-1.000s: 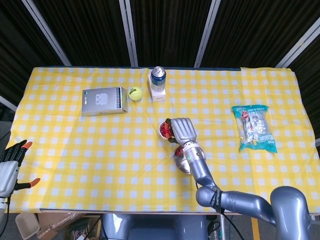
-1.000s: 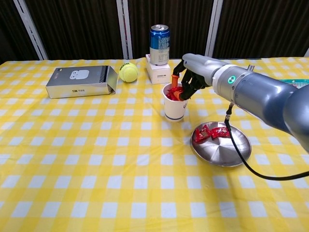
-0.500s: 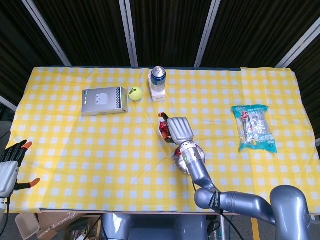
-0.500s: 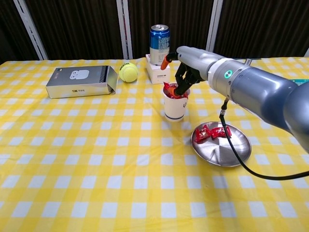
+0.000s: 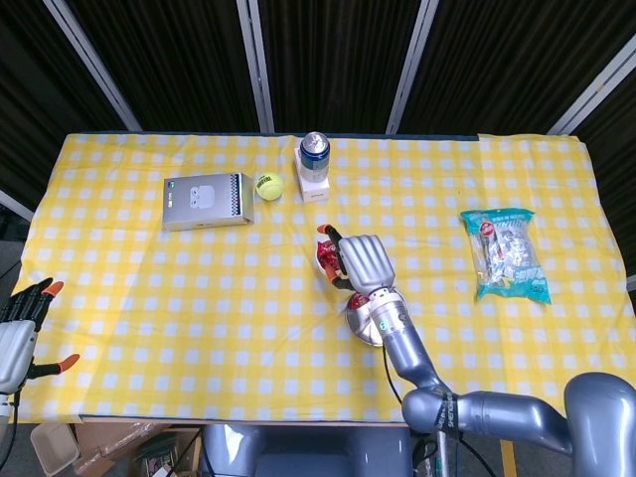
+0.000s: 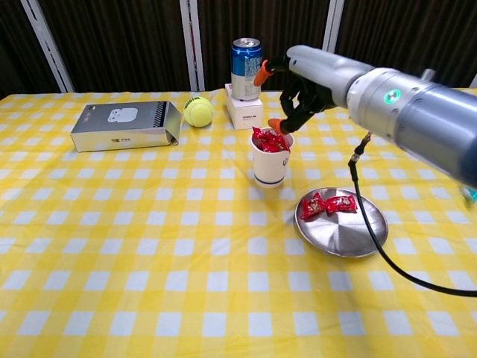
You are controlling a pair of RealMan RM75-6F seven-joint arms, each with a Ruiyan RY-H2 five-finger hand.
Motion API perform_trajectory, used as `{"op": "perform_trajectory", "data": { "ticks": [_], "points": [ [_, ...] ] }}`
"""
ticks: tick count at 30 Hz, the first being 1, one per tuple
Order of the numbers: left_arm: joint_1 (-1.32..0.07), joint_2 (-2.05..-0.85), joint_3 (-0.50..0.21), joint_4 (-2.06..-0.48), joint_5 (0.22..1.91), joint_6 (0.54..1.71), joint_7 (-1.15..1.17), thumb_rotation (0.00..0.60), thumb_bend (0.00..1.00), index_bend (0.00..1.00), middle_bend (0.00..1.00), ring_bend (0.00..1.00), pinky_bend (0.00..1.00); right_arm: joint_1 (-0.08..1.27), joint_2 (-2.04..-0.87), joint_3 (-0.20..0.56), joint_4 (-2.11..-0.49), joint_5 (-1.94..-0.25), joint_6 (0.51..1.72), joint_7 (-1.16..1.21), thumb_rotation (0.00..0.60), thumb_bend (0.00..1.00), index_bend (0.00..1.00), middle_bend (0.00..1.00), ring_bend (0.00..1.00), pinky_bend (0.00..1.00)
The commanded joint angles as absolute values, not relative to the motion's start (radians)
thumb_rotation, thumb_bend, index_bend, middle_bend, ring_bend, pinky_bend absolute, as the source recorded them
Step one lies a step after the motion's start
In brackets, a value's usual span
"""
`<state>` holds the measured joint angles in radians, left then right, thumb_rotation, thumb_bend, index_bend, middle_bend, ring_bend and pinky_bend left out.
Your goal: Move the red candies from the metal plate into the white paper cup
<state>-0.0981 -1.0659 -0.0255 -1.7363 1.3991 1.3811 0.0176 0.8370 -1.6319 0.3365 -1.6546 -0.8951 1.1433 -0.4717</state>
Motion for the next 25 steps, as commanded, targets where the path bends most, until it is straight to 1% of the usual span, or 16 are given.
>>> {"op": "perform_trajectory", "data": {
  "ticks": [1, 3, 4, 6, 9, 10, 11, 12, 13, 14, 16, 18, 20, 23, 25],
  "points": [
    [-0.096, -1.068, -0.026, -1.732, 1.406, 1.389, 0.015, 0.600, 0.03, 0.00, 0.00, 0.00, 0.00, 0.743, -1.512, 0.275, -1.786, -1.008, 1.219, -0.424, 0.600, 0.43, 0.23, 0.76, 0.89, 1.00],
    [-0.093, -1.070, -0.026, -1.728, 1.414, 1.398, 0.013, 0.600, 0.03, 0.00, 0.00, 0.00, 0.00, 0.689, -1.446, 0.232, -1.832, -1.082, 1.263, -0.403, 0.600, 0.43, 0.23, 0.76, 0.87, 0.98],
    [-0.092, -1.071, -0.025, -1.726, 1.419, 1.403, 0.012, 0.600, 0.03, 0.00, 0.00, 0.00, 0.00, 0.661, -1.415, 0.208, -1.847, -1.120, 1.288, -0.392, 0.600, 0.43, 0.23, 0.76, 0.85, 0.96],
    [-0.089, -1.074, -0.025, -1.718, 1.432, 1.417, 0.010, 0.600, 0.03, 0.00, 0.00, 0.00, 0.00, 0.599, -1.348, 0.147, -1.863, -1.217, 1.337, -0.363, 0.600, 0.43, 0.23, 0.72, 0.78, 0.90],
    [-0.084, -1.079, -0.027, -1.706, 1.448, 1.438, 0.008, 0.600, 0.03, 0.00, 0.00, 0.00, 0.00, 0.516, -1.261, 0.055, -1.847, -1.338, 1.396, -0.312, 0.600, 0.43, 0.22, 0.56, 0.57, 0.77],
    [-0.082, -1.081, -0.028, -1.701, 1.454, 1.447, 0.010, 0.600, 0.03, 0.00, 0.00, 0.00, 0.00, 0.489, -1.238, 0.026, -1.834, -1.364, 1.412, -0.298, 0.600, 0.43, 0.19, 0.48, 0.46, 0.69],
    [-0.080, -1.084, -0.029, -1.696, 1.459, 1.455, 0.012, 0.600, 0.03, 0.00, 0.00, 0.00, 0.00, 0.467, -1.218, 0.002, -1.822, -1.386, 1.424, -0.288, 0.600, 0.42, 0.15, 0.38, 0.33, 0.59],
    [-0.079, -1.086, -0.029, -1.693, 1.461, 1.459, 0.013, 0.600, 0.03, 0.00, 0.00, 0.00, 0.00, 0.456, -1.208, -0.009, -1.817, -1.400, 1.429, -0.281, 0.600, 0.42, 0.10, 0.30, 0.24, 0.51],
    [-0.078, -1.089, -0.029, -1.687, 1.465, 1.465, 0.016, 0.600, 0.02, 0.00, 0.00, 0.00, 0.00, 0.436, -1.191, -0.029, -1.807, -1.412, 1.437, -0.279, 0.600, 0.40, 0.05, 0.19, 0.12, 0.38],
    [-0.076, -1.090, -0.029, -1.684, 1.467, 1.468, 0.019, 0.600, 0.03, 0.00, 0.00, 0.00, 0.00, 0.423, -1.180, -0.041, -1.801, -1.419, 1.444, -0.279, 0.600, 0.38, 0.02, 0.09, 0.04, 0.27],
    [-0.074, -1.094, -0.029, -1.675, 1.470, 1.477, 0.037, 0.600, 0.03, 0.00, 0.00, 0.00, 0.00, 0.382, -1.153, -0.073, -1.789, -1.441, 1.470, -0.283, 0.600, 0.35, 0.00, 0.01, 0.00, 0.15],
    [-0.071, -1.100, -0.030, -1.664, 1.476, 1.490, 0.066, 0.600, 0.02, 0.00, 0.00, 0.00, 0.00, 0.326, -1.128, -0.109, -1.765, -1.474, 1.521, -0.287, 0.600, 0.33, 0.00, 0.00, 0.00, 0.11],
    [-0.068, -1.107, -0.032, -1.653, 1.479, 1.502, 0.093, 0.600, 0.02, 0.00, 0.00, 0.00, 0.00, 0.285, -1.121, -0.126, -1.738, -1.509, 1.567, -0.279, 0.600, 0.32, 0.00, 0.00, 0.00, 0.09],
    [-0.061, -1.123, -0.037, -1.642, 1.482, 1.525, 0.127, 0.600, 0.02, 0.00, 0.00, 0.00, 0.00, 0.222, -1.133, -0.131, -1.651, -1.566, 1.657, -0.248, 0.600, 0.32, 0.00, 0.00, 0.00, 0.09],
    [-0.059, -1.130, -0.038, -1.637, 1.489, 1.537, 0.136, 0.600, 0.02, 0.00, 0.00, 0.00, 0.00, 0.202, -1.142, -0.129, -1.610, -1.580, 1.676, -0.228, 0.600, 0.32, 0.00, 0.00, 0.00, 0.09]
  ]
}}
